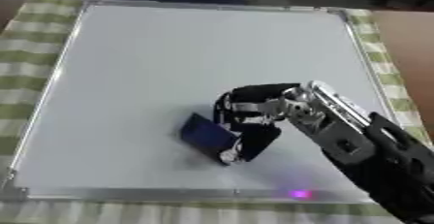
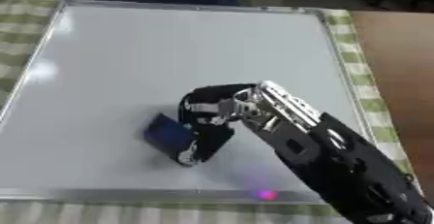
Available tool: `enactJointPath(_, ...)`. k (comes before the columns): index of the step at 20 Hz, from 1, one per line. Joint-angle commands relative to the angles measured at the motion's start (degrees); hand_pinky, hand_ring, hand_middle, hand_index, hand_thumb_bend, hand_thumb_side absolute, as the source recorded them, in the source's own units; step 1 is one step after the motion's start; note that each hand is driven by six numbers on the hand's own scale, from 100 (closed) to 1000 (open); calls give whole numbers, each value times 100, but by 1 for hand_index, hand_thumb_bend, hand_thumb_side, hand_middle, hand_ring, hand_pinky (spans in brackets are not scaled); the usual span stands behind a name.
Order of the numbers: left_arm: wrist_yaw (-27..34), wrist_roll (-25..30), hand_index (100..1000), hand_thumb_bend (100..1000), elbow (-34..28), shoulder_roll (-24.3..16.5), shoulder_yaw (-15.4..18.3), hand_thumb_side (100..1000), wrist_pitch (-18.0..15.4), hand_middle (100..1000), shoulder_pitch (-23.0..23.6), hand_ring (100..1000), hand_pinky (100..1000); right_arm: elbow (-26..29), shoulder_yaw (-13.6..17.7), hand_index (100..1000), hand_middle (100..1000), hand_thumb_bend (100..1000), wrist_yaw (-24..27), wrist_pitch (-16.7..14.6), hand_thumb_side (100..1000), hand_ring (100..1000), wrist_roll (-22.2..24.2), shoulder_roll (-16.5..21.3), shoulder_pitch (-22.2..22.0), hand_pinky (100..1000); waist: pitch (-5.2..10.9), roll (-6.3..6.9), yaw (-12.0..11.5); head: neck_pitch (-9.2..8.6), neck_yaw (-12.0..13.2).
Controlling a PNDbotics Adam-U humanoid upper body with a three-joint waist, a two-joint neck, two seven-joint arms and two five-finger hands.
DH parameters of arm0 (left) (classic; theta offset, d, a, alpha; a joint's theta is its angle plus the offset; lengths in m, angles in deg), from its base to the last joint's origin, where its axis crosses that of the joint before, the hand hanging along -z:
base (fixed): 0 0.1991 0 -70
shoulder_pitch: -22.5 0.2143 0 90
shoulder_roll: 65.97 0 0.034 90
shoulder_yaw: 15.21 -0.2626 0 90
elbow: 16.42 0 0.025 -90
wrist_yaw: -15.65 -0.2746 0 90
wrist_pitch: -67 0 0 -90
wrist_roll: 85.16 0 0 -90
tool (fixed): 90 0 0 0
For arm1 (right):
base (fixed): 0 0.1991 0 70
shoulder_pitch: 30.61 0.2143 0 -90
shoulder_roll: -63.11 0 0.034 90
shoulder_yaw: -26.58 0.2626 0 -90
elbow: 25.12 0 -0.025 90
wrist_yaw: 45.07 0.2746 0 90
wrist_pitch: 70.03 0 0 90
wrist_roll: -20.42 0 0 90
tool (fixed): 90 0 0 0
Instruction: Wipe the whiteboard clean with a brush.
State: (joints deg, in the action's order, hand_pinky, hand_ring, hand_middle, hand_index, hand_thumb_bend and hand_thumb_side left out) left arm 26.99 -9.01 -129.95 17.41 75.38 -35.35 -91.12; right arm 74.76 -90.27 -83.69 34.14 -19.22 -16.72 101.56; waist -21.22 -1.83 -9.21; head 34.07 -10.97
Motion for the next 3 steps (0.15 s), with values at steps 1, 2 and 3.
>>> enactJointPath(1,-8,8,845,244,-107,-70,23,1000,-3,800,-52,854,674,291,208,100,769,243,-189,79,528,813,-207,155,94,688,98,21,9,-64,28)
enactJointPath(2,-11,5,845,244,-107,-70,25,1000,-4,800,-49,854,674,391,274,100,768,239,-220,102,529,812,-294,172,89,687,99,21,13,-63,40)
enactJointPath(3,-15,1,845,243,-107,-72,29,1000,-4,800,-44,854,673,514,359,100,745,139,-251,131,548,793,-396,204,88,674,102,22,19,-57,56)
